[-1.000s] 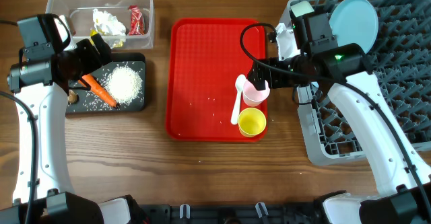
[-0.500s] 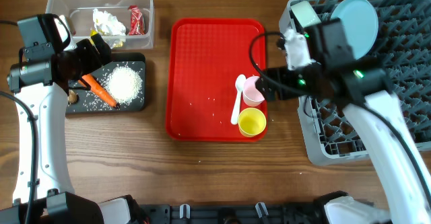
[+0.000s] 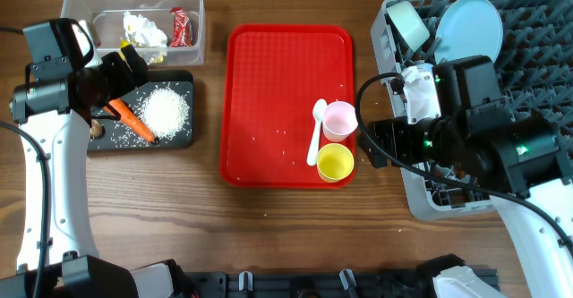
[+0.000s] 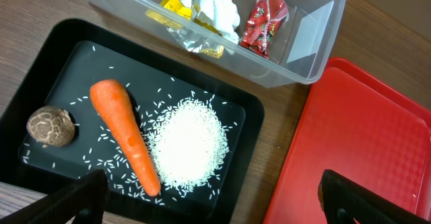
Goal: Sort waste into correct bins and load items into the dishwasher rack
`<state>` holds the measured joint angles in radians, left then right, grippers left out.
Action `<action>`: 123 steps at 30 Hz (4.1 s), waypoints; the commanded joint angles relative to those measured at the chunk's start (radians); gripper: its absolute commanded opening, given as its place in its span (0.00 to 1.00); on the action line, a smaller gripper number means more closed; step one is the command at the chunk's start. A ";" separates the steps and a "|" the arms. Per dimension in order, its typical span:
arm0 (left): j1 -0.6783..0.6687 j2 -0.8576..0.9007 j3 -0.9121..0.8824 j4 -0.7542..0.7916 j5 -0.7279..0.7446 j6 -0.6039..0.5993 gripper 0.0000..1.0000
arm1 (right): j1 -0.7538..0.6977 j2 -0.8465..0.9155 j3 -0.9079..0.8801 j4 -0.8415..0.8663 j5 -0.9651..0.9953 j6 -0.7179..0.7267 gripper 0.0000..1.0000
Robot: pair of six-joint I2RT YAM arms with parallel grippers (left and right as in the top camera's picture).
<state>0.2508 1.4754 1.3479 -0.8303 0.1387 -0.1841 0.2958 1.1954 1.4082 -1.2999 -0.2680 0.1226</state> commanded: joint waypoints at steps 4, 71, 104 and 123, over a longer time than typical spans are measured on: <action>0.006 0.004 0.009 0.000 -0.002 0.013 1.00 | 0.006 -0.018 -0.007 0.059 -0.018 0.015 0.92; -0.848 0.439 0.009 0.371 0.072 -0.041 0.90 | -0.054 -0.102 -0.009 0.023 0.321 0.176 0.96; -0.836 0.403 0.017 0.349 0.082 -0.176 0.04 | -0.054 -0.101 -0.009 0.018 0.293 0.196 0.96; -0.422 0.259 0.042 0.325 0.981 -0.159 0.04 | -0.054 0.095 -0.009 0.387 -0.249 0.109 0.98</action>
<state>-0.1997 1.7214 1.3815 -0.5056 0.8604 -0.3897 0.2432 1.2339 1.4044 -0.9844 -0.2817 0.2924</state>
